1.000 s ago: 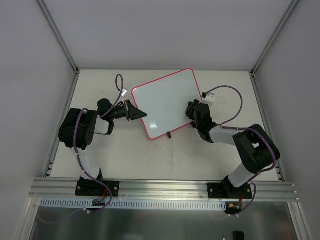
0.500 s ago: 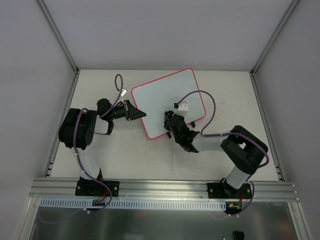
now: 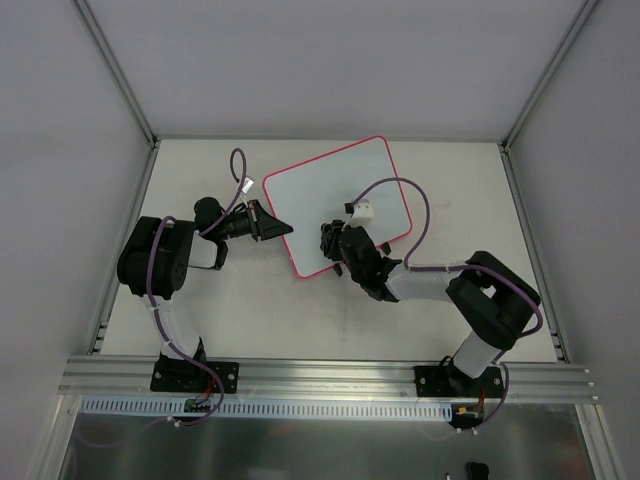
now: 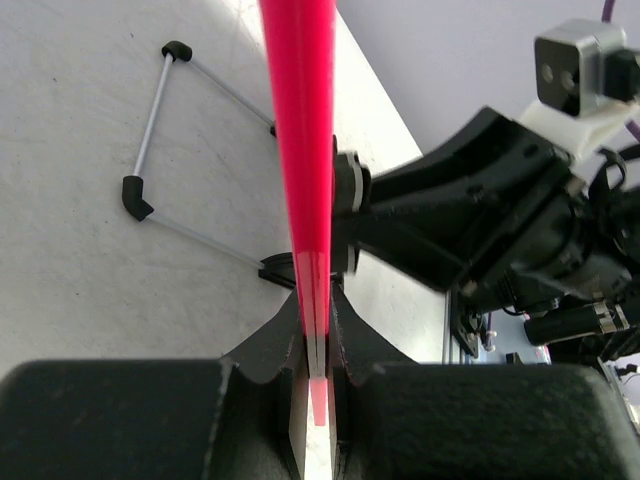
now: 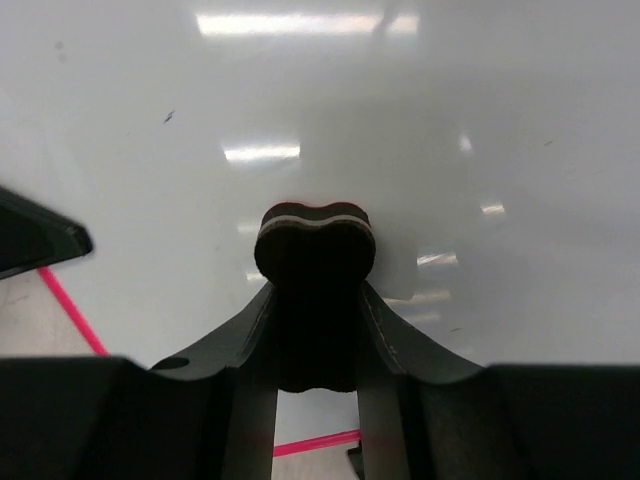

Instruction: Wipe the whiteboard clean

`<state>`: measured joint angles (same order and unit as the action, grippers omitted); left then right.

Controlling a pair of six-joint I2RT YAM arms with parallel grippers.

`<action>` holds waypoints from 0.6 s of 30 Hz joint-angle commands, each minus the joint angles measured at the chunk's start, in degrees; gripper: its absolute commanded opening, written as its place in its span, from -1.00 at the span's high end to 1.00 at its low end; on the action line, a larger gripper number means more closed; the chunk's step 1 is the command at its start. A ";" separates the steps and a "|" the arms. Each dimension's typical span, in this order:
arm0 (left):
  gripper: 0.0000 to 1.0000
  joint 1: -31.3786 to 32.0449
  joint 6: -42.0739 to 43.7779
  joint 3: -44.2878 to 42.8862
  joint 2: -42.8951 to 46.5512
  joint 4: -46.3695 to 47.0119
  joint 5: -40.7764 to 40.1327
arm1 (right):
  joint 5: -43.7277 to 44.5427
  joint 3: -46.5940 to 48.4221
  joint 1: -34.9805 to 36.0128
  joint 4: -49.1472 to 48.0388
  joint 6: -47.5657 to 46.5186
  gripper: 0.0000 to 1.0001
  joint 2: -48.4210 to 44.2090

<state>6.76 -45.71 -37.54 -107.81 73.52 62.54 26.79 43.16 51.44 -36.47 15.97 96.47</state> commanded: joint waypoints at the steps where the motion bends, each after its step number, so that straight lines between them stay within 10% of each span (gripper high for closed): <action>1: 1.00 0.62 2.12 0.27 1.81 22.81 3.90 | -3.05 -1.15 -5.90 6.58 0.82 1.00 -2.76; 18: 1.00 0.71 2.12 0.27 1.90 22.81 3.81 | -10.08 5.09 -24.10 9.75 -0.06 1.00 0.30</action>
<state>6.83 -46.13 -37.54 -107.81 73.47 62.54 16.43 45.93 29.71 -29.02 16.64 93.78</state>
